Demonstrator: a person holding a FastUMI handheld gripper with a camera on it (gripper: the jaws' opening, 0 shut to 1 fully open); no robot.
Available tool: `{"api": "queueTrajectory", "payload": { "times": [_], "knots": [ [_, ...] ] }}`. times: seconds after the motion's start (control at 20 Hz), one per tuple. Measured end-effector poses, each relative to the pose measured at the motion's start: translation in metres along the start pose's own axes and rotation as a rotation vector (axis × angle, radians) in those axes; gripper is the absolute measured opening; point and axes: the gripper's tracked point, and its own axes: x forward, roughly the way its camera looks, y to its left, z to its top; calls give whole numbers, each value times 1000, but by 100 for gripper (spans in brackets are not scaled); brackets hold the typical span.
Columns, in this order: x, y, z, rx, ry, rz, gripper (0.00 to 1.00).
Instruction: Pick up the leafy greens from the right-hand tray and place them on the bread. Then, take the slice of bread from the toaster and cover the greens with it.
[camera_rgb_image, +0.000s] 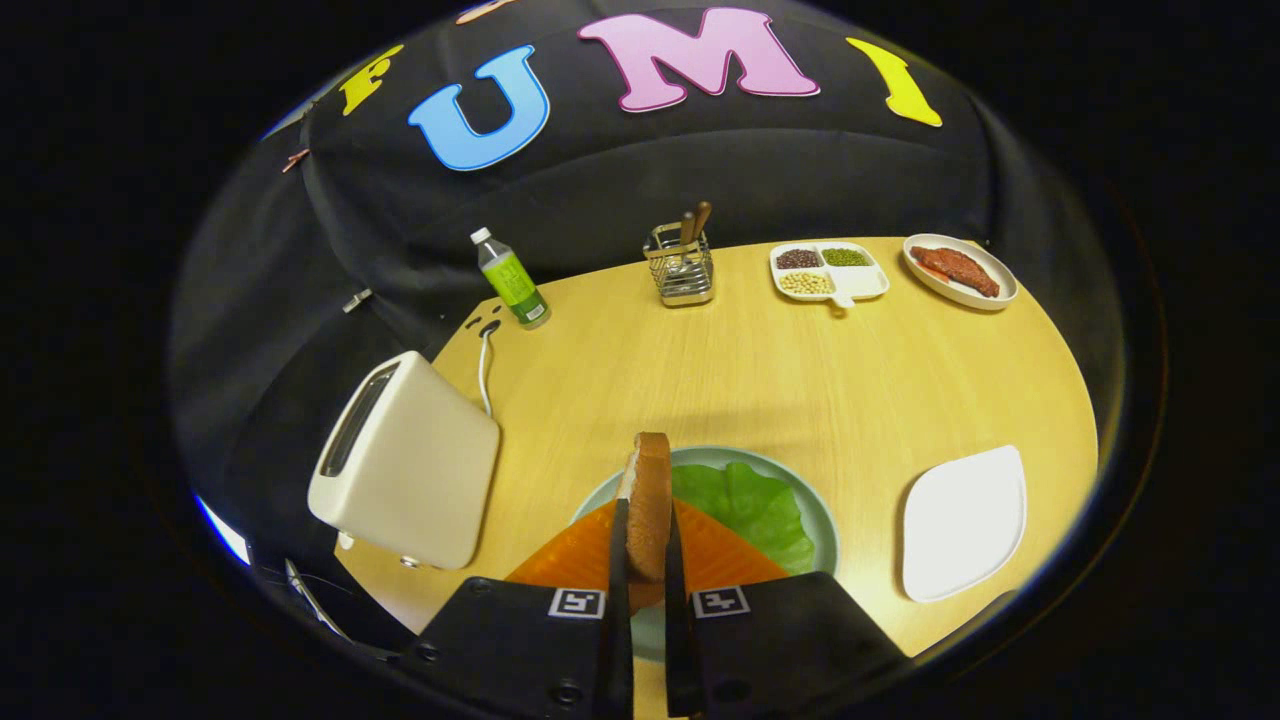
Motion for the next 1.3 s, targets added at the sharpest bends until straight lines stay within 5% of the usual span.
{"api": "queueTrajectory", "payload": {
  "times": [0.3,0.45,0.55,1.3],
  "knots": [
    [0,-38,-13,-46,28,-116,52],
    [-7,-43,-13,-102,21,-148,85],
    [-17,-44,-7,-148,-2,-164,99],
    [-231,-47,118,-287,-518,-206,98]
  ]
}}
